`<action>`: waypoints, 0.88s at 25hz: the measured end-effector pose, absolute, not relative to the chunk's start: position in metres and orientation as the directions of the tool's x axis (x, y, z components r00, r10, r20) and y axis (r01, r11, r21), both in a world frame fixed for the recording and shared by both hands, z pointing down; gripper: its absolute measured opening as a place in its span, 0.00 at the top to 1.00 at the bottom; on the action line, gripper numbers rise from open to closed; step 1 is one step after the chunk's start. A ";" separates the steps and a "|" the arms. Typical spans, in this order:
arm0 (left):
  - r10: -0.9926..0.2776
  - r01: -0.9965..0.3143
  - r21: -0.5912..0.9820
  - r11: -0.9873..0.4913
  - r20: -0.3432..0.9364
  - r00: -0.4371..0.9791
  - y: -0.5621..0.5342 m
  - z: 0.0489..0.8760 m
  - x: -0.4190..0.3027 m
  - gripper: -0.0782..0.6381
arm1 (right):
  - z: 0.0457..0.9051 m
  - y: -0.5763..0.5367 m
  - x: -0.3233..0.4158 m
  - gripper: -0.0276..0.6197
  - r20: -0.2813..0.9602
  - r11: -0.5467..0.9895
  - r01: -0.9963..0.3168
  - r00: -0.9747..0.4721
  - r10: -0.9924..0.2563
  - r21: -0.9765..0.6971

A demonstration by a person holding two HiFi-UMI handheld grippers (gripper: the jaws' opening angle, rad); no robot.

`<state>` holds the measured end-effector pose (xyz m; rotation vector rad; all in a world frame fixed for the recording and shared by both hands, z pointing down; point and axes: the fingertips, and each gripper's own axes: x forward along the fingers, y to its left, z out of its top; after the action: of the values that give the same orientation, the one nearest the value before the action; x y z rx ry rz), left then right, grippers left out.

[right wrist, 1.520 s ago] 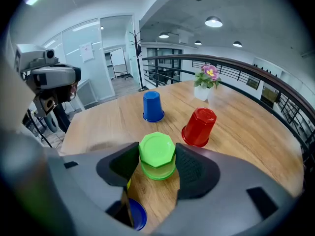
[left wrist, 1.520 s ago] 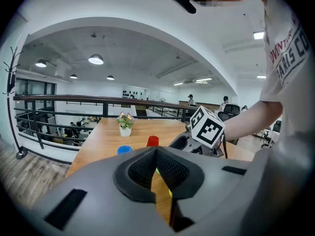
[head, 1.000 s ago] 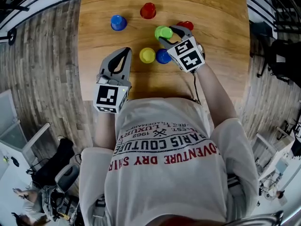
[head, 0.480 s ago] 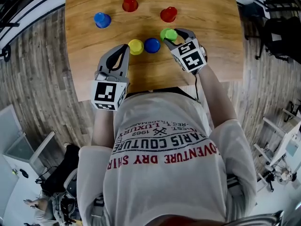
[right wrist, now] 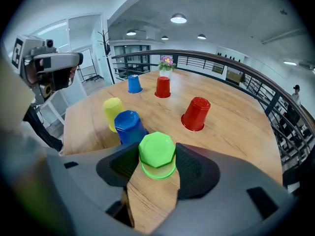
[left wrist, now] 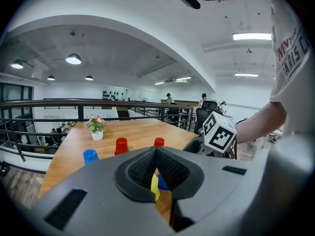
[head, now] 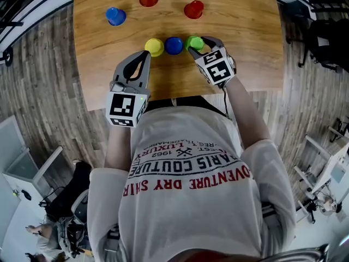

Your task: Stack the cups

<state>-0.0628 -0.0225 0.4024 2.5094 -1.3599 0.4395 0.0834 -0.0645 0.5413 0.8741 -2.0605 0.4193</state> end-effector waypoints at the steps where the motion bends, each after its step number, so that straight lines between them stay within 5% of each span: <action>1: -0.769 -0.845 0.077 -0.529 0.379 0.515 -0.022 0.403 -0.063 0.87 | 0.543 -0.064 0.084 0.57 0.806 0.700 -0.714 -0.407 -0.430 0.013; 12: -0.773 -0.858 0.073 -0.508 0.403 0.491 -0.017 0.409 -0.068 0.87 | 0.552 -0.060 0.083 0.57 0.825 0.683 -0.730 -0.395 -0.404 -0.016; 17: -0.775 -0.859 0.069 -0.507 0.401 0.489 -0.017 0.409 -0.070 0.87 | 0.546 -0.061 0.086 0.46 0.809 0.654 -0.756 -0.403 -0.428 -0.030; 22: -0.786 -0.859 0.059 -0.508 0.376 0.491 -0.020 0.402 -0.073 0.87 | 0.508 -0.070 0.078 0.45 0.757 0.642 -0.765 -0.451 -0.473 -0.055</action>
<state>-0.0734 -0.0202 0.4019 2.4979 -1.4055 0.4442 0.0778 -0.0703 0.5085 0.9599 -2.1280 0.5104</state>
